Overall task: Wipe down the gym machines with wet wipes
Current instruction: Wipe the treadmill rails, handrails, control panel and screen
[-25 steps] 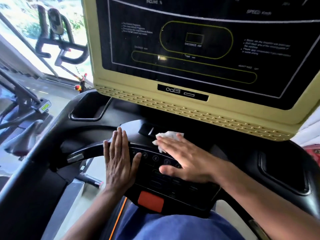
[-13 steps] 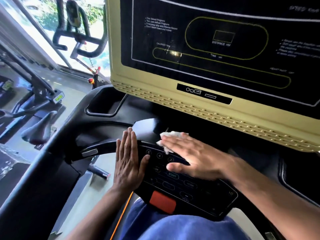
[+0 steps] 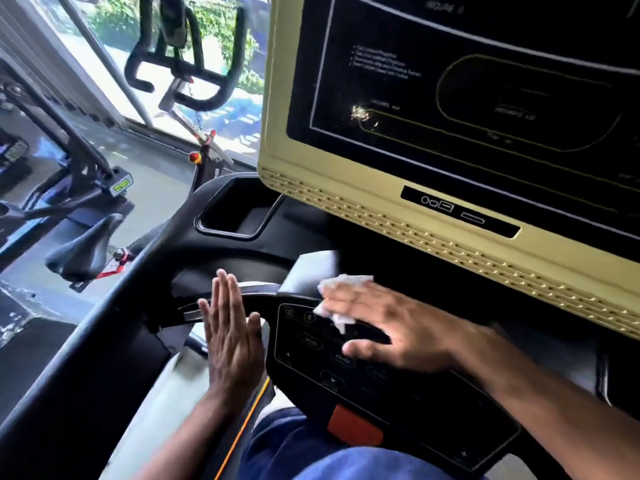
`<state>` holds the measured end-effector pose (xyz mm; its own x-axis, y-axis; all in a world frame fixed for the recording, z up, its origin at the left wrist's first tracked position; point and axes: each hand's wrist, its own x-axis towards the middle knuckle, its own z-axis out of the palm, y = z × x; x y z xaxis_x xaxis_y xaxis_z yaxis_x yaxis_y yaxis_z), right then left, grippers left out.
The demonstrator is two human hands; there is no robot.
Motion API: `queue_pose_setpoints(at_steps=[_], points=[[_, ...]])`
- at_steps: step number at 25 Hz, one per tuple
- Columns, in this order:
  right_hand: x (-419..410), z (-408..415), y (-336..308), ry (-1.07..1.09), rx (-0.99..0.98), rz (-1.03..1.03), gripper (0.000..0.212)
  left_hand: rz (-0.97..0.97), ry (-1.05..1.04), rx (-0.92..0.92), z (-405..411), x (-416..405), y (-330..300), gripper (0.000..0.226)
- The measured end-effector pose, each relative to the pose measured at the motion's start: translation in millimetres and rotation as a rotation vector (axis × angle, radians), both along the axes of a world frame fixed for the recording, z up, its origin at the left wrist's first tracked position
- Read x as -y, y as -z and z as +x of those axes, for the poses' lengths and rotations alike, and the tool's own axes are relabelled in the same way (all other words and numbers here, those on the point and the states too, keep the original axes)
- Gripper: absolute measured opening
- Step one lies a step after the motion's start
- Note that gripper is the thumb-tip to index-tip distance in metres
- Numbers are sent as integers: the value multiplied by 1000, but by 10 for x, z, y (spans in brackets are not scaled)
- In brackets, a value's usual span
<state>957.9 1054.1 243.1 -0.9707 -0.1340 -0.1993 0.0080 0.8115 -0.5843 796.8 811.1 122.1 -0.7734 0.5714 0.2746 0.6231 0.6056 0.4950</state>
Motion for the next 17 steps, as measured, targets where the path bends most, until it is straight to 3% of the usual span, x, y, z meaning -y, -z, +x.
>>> queue_pose_setpoints(at_steps=[3,5,8,10,14,17], points=[[-158,-217,67,197,186,99,100,-107,37,-27,-315,133,81,69],[18,-547,23,195,202,126,95,-136,94,-67,-387,182,118,69],[438,-499,-113,8,126,141,89,-152,182,-95,-438,240,81,68],[420,-352,-96,39,129,171,86,-142,239,-119,-577,281,16,66],[228,-899,16,249,346,243,87,-132,325,-123,-1050,146,-192,64],[516,-936,-87,134,328,263,90,-205,336,-129,-1498,-62,-245,65]])
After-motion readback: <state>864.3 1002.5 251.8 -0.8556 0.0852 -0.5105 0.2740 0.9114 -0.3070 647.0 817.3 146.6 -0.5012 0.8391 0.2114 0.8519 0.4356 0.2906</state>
